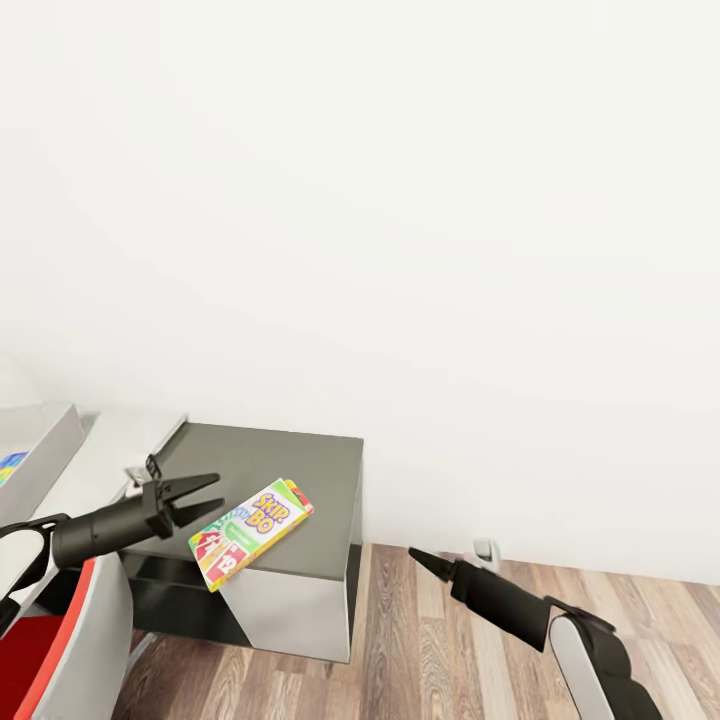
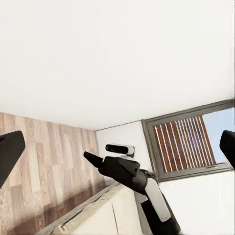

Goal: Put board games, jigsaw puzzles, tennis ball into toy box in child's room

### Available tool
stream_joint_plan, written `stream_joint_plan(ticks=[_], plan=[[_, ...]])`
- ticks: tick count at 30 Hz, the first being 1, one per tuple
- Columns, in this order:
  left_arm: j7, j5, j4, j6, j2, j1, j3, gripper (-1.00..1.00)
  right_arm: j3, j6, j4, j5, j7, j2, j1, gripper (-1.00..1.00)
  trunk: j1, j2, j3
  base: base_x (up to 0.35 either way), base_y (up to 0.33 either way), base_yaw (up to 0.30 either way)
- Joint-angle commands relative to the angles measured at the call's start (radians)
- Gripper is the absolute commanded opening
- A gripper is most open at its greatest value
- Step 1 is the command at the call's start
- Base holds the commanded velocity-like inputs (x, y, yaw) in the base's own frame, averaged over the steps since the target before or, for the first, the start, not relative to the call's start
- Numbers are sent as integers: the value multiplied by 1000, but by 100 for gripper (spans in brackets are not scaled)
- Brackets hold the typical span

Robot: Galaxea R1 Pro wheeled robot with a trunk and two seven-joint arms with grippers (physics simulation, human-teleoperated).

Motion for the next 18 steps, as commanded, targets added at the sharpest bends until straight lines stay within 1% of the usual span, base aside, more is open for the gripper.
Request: stream_joint_plan(ticks=[1,4,11,15,18], plan=[[-14,-5,1,1,2,-1,-1,100,-1,5,5,-3,2,0,-1,100,1,-2,-2,0,1,9],[-31,-5,0,1,5,-1,-1,100,-2,2,17,-3,2,1,0,100,1,-2,-2,0,1,5],[-41,-6,0,1,7,0,-1,100,-3,2,24,-3,3,1,0,100,1,-2,-2,-15,0,2],[-43,-5,0,1,9,0,-1,100,-4,3,24,-3,3,1,1,100,1,-2,-2,-114,30,0],[-44,-5,0,1,19,1,-1,100,-2,2,23,-1,2,1,1,100,1,-2,-2,-165,86,0]])
